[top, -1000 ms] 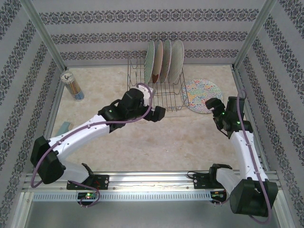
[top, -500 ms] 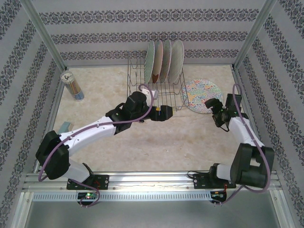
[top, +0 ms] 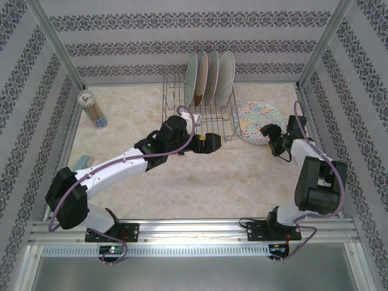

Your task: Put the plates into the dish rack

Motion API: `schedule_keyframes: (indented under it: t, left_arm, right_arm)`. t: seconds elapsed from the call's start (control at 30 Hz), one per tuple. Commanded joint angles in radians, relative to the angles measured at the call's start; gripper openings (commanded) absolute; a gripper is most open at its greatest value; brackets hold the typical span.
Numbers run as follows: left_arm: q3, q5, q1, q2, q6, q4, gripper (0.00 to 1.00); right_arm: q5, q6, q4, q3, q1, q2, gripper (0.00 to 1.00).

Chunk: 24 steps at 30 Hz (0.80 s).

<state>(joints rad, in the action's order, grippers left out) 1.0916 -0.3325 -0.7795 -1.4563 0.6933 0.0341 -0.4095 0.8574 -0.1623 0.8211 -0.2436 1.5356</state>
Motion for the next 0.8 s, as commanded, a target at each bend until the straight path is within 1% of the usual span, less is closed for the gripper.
schedule_keyframes:
  t: [0.0, 0.77]
  left_arm:
    - [0.04, -0.012, -0.006, -0.012, -0.031, -0.017, 1.0]
    - [0.071, -0.032, 0.017, -0.067, -0.025, -0.009, 1.0]
  right_arm:
    - [-0.005, -0.003, 0.036, 0.017, -0.012, 0.016, 0.75]
    - [-0.013, -0.012, 0.071, 0.049, -0.036, 0.118, 0.74]
